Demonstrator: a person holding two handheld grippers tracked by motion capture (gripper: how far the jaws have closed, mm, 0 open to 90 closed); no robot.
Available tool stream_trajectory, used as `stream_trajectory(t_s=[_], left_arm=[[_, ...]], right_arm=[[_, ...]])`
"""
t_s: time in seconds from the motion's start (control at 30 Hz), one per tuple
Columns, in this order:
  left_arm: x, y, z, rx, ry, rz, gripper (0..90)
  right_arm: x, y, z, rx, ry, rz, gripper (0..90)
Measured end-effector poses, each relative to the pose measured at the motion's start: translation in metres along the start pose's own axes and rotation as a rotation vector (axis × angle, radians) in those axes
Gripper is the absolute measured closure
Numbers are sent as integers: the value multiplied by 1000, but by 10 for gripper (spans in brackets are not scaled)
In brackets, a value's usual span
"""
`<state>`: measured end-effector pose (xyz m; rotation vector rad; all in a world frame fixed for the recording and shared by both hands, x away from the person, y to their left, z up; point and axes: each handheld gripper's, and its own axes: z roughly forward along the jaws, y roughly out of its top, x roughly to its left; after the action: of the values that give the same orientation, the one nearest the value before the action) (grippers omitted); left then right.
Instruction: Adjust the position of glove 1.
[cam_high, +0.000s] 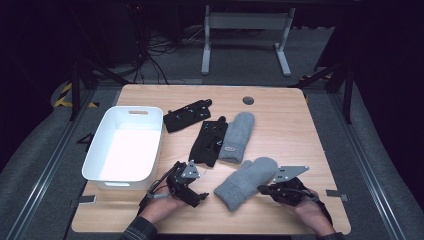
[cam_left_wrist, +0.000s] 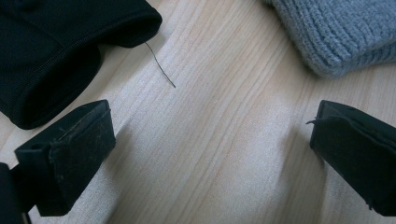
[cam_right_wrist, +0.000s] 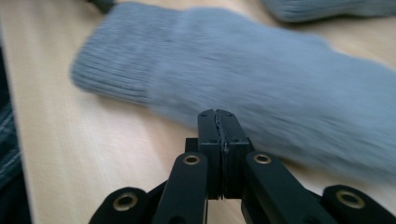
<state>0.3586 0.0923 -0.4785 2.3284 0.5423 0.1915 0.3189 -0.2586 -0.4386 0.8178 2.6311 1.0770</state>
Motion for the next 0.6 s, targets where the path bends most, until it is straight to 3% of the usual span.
stream_trajectory(t_s=[0.3,0.47,0.6], left_arm=[[0,0,0,0,0,0,4],[0,0,0,0,0,0,4],[0,0,0,0,0,0,3]], right_arm=[[-42,-21,-25,-44,-147,103,820],[-68,-35,-31,-53,-233,173,676],[-81,-43,-30,-58,-287,223,506]])
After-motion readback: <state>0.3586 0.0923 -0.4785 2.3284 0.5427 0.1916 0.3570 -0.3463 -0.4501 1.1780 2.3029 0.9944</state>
